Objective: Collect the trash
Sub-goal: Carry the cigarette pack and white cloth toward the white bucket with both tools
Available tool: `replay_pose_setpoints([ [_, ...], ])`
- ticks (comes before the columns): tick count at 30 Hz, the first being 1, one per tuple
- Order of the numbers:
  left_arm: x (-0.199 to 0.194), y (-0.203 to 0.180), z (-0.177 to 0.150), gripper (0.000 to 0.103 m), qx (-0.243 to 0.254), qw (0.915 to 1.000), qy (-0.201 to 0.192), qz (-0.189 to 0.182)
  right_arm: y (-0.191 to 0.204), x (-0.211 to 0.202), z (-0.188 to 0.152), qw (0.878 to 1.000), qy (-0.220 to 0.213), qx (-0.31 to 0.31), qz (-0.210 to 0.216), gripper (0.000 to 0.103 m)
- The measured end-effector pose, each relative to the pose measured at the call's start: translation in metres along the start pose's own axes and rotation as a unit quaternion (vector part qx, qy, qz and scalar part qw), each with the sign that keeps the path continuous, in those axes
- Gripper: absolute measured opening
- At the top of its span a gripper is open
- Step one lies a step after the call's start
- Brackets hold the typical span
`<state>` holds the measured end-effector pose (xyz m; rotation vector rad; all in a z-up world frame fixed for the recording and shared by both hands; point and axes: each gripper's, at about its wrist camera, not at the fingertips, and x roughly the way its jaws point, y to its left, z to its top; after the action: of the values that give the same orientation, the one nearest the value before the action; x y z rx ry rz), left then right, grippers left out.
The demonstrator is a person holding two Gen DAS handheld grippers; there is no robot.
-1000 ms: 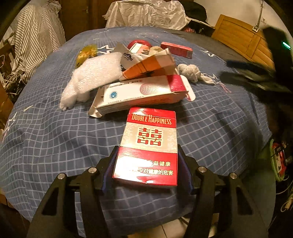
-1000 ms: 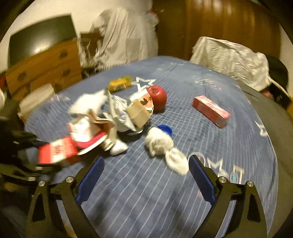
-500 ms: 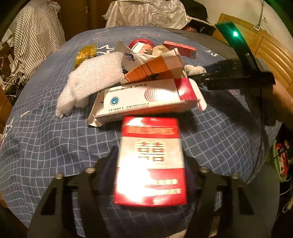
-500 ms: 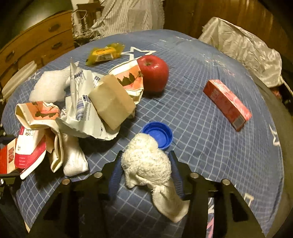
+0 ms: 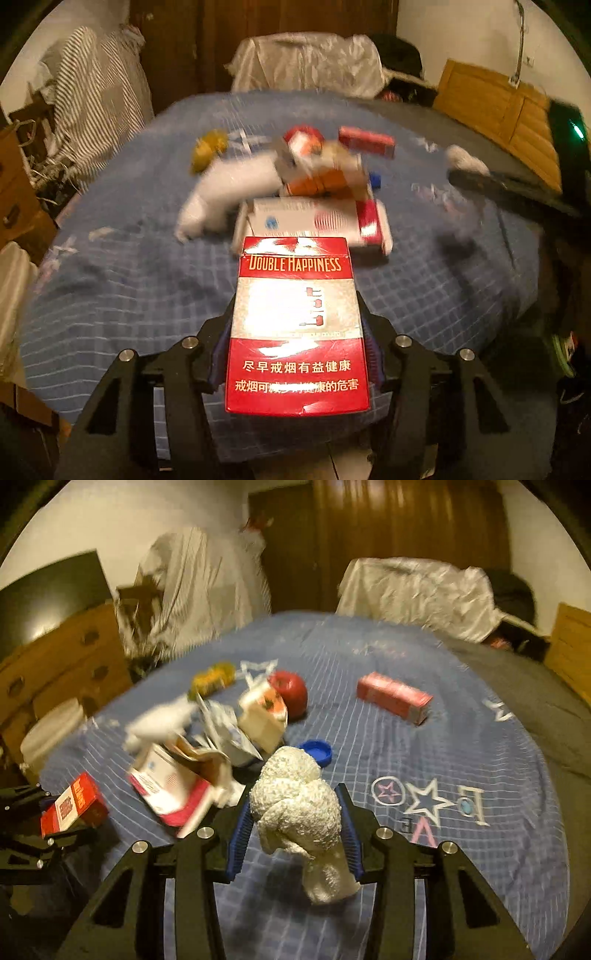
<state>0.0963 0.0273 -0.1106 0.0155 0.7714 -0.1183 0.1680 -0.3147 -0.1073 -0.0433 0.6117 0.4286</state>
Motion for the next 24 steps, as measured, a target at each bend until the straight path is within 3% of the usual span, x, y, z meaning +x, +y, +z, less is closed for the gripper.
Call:
replay_pose_setpoints([
  [5,-0.039,-0.009,0.022,0.054,-0.012,0.9961,-0.083,0.028,0.027,-0.058,0.003,0.997,-0.074,0.018,-0.021,0.044],
  [11,-0.075,-0.03,0.039,0.054,-0.018,0.9835,-0.168,0.066,0.052,-0.114,0.01,0.987,-0.146,0.015,-0.063,0.045],
  [16,-0.095,-0.044,0.04,0.054,-0.021,0.976,-0.201,0.08,0.066,-0.134,0.012,0.983,-0.163,0.013,-0.08,0.045],
  [24,-0.102,-0.053,0.044,0.054,-0.02,0.974,-0.214,0.073,0.078,-0.151,0.014,0.982,-0.168,0.007,-0.09,0.045],
])
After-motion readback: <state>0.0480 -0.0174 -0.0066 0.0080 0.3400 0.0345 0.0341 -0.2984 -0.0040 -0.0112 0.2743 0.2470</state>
